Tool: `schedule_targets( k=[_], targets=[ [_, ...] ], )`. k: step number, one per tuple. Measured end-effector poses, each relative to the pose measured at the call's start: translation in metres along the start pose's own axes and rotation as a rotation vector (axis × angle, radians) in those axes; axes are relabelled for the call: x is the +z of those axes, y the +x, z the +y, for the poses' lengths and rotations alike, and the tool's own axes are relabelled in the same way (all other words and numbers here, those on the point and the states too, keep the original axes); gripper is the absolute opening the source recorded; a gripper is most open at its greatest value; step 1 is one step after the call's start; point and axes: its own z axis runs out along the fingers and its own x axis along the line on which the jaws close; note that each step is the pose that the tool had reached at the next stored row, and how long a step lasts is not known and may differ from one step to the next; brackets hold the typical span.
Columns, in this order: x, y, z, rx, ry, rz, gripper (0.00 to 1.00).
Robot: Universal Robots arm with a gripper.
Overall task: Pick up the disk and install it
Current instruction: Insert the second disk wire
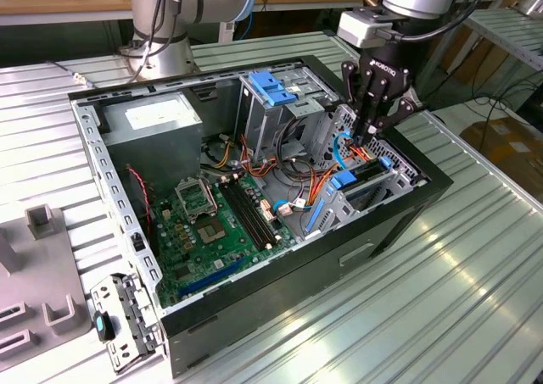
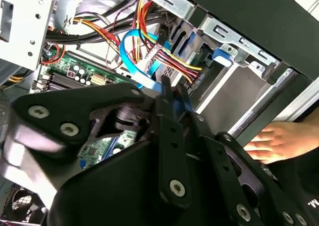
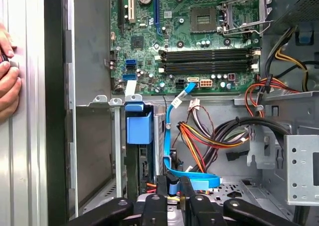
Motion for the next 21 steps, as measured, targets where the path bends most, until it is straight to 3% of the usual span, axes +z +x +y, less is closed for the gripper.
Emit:
schedule_targets(
  k=[1,3,8,10,12,15,21],
  targets=[
    [0.0002,0.0,0.0,0.0,0.0001,0.0025,0.17],
    [0.0004,0.0,0.0,0.0,0.0001,0.0062,0.16],
    [0.0028,0.0081,-0.0002,0.0,0.0002,0.0063,0.16],
    [0.0047,0.0138,-0.0002,0.0,0.0001,0.003,0.16],
    [0.0065,0.0196,0.0,-0.001,0.0001,-0.0051,0.16],
    [0.0073,0.0222,0.0,-0.001,0.0,-0.0133,0.16],
    [0.0073,0.0222,-0.0001,-0.001,0.0,-0.0137,0.16]
  ],
)
